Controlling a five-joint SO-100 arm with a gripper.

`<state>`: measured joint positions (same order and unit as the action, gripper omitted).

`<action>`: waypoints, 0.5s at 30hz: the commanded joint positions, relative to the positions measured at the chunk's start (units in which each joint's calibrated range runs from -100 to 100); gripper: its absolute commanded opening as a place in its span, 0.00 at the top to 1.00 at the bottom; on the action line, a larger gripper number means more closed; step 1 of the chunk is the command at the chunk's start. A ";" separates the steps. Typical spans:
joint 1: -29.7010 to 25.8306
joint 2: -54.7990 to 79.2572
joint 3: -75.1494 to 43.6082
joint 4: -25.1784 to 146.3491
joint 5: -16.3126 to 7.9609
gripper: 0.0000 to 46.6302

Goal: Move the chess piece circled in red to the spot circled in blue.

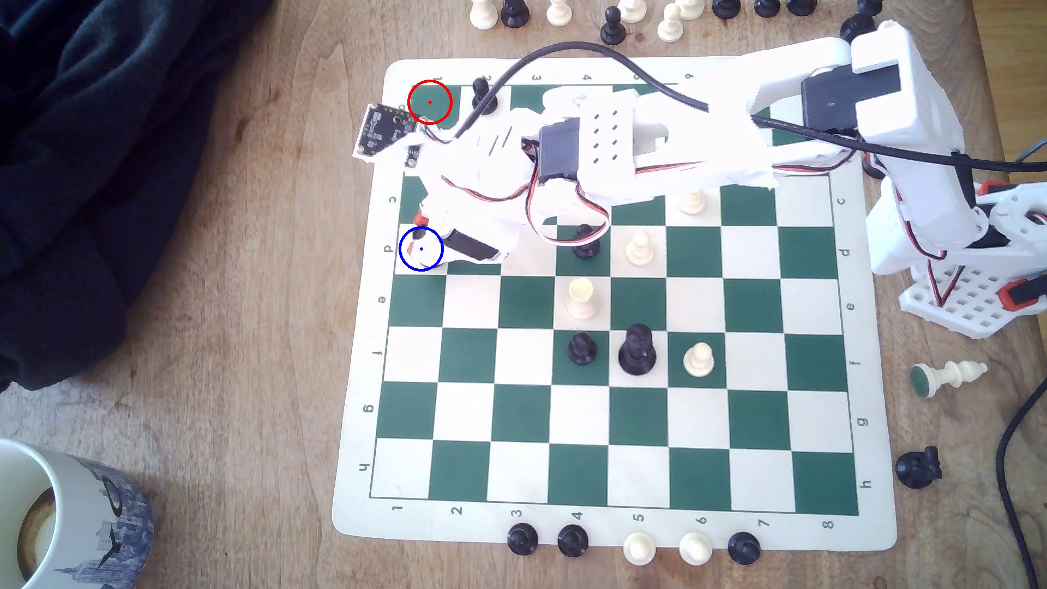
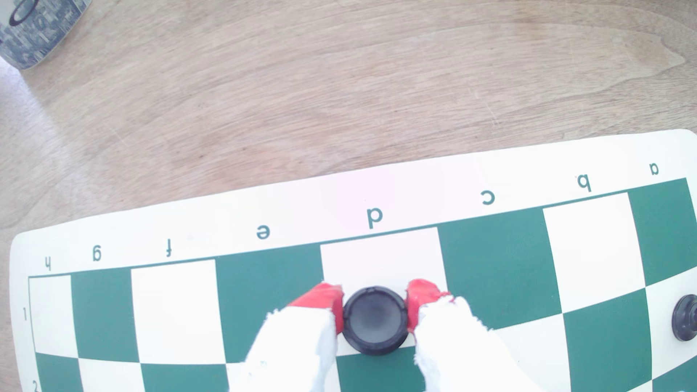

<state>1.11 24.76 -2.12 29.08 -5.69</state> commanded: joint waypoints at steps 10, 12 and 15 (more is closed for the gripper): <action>0.73 -0.14 -8.12 -1.65 0.24 0.99; 0.81 0.28 -8.12 -1.65 0.20 0.99; 0.73 0.54 -8.03 -1.65 0.10 0.99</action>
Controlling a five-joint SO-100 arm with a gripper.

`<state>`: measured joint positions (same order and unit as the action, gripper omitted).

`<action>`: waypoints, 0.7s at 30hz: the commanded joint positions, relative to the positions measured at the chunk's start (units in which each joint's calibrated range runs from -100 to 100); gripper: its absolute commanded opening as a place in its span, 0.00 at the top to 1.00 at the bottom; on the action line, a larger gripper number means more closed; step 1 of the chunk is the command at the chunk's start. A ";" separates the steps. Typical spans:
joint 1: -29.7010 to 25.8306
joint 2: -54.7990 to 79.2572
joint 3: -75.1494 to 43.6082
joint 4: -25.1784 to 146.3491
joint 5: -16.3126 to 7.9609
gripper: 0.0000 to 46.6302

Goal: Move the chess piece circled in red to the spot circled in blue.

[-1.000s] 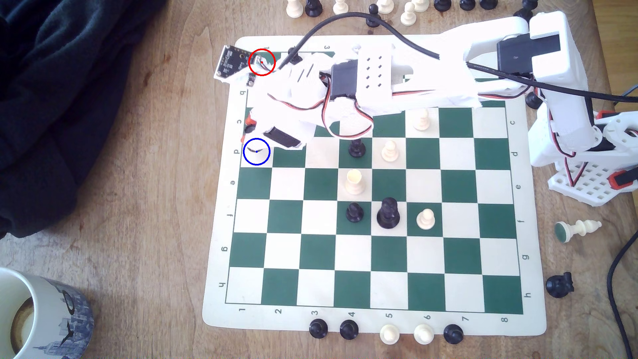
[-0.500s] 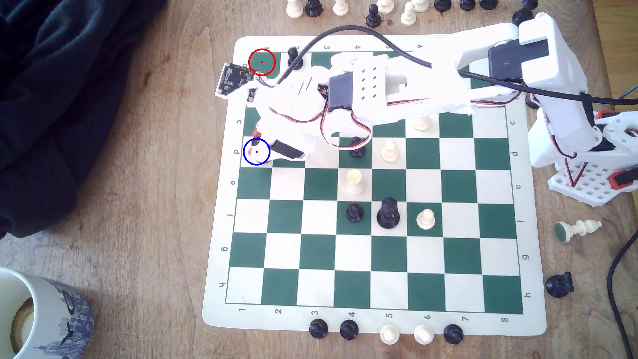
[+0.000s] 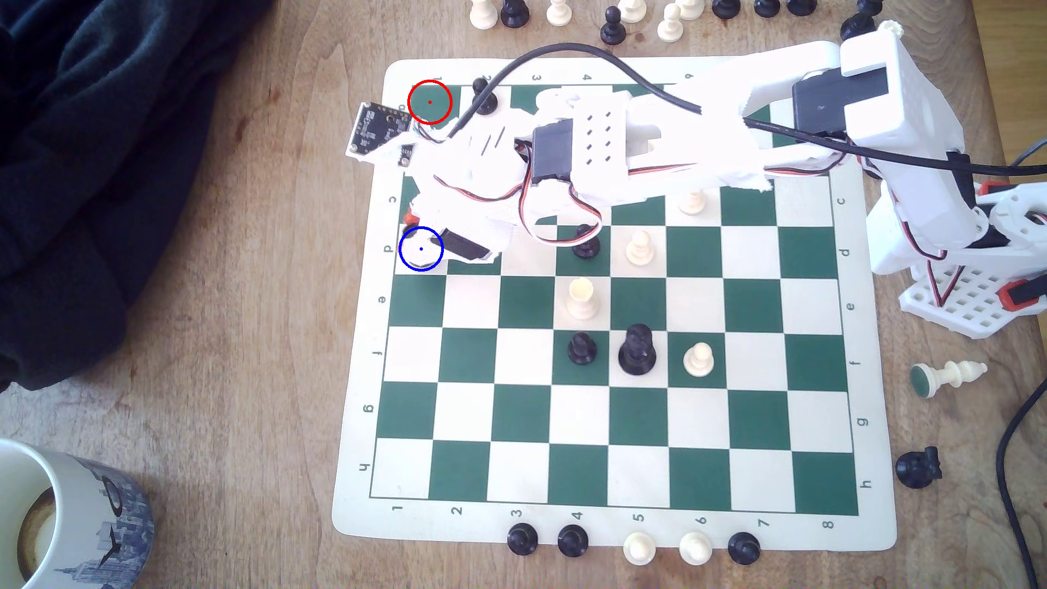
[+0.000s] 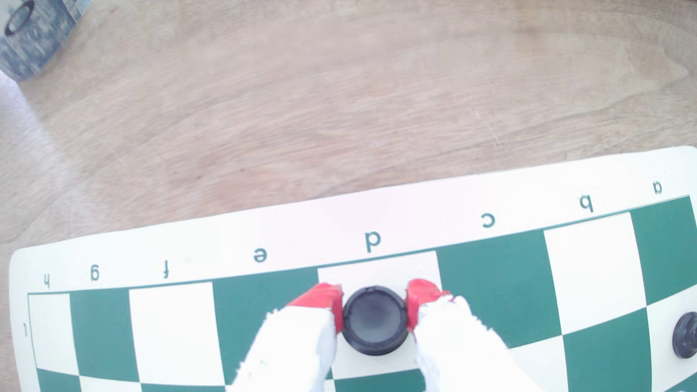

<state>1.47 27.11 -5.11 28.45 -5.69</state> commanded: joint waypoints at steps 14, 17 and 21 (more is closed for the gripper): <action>0.68 -1.81 -5.41 -0.68 0.05 0.70; 0.75 -2.40 -5.41 -0.27 0.00 0.63; 0.44 -2.83 -5.41 -0.03 -0.05 0.60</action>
<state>1.92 27.19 -5.74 28.45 -5.69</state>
